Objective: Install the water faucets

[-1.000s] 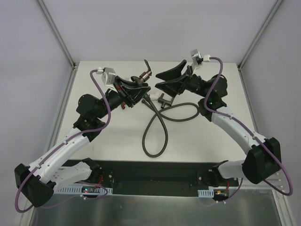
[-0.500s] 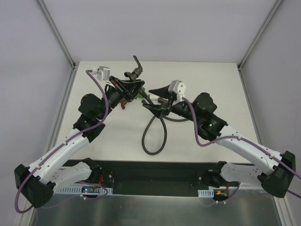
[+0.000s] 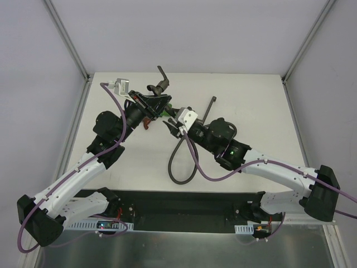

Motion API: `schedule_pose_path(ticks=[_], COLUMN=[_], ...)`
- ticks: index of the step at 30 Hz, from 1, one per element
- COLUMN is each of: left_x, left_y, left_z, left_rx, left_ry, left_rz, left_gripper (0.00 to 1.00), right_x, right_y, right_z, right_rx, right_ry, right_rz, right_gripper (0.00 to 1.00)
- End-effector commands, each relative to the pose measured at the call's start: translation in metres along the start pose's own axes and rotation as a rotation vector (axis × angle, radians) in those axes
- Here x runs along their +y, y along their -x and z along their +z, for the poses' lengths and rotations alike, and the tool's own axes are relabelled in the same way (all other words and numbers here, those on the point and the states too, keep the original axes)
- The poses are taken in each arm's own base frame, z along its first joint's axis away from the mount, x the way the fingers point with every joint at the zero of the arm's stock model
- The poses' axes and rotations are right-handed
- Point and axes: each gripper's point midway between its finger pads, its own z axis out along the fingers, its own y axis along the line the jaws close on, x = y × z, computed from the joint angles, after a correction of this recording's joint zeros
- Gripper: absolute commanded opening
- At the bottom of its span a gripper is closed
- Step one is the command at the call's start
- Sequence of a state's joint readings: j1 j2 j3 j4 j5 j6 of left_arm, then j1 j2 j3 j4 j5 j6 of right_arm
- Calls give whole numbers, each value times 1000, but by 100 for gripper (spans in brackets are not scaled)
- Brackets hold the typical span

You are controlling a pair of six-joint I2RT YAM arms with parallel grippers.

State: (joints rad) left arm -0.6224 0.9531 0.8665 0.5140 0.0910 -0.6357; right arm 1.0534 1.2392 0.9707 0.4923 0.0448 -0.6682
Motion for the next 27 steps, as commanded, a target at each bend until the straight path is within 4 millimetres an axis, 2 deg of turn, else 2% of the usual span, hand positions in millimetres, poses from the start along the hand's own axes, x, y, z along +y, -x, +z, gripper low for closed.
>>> schedule_pose_path(ticks=[1,8,11,15,16,18,22,26,27], left_x=[-22,-21,-21,-20,-20,-20,-27,-42,-48], left_y=[27,26,25,23,22,19,17,12,11], left_z=[-4,-3,-3,-3,-3,-3,-6,-7,-9], left_rx=[-91,-89,-84,-77,-71,-63,-68,-44,-45], left_ry=[-63,-59,-57,-57,-62,-64,-120,-214,-250], left_rz=[-18,-23,-22,-14,-12,-6,-2,21,26], left_gripper=[0,0,0,0,0,0,0,0,0], right_x=[-29,-29,-28,-26,-25,-24,-27,-30,-28], right_y=[33,37,40,44,46,49,62,72,80], right_z=[3,5,6,6,6,5,-2,-11,-15], right_rx=[-92,-99,-103,-113,-118,-127,-169,-221,-252], right_ry=[-139,-164,-167,-160,-153,-149,-137,-87,-54], right_rz=[-38,-56,-64,-59,-52,-20,54,165,224], right_gripper=[50,48,42,23,12,2,2,2,2])
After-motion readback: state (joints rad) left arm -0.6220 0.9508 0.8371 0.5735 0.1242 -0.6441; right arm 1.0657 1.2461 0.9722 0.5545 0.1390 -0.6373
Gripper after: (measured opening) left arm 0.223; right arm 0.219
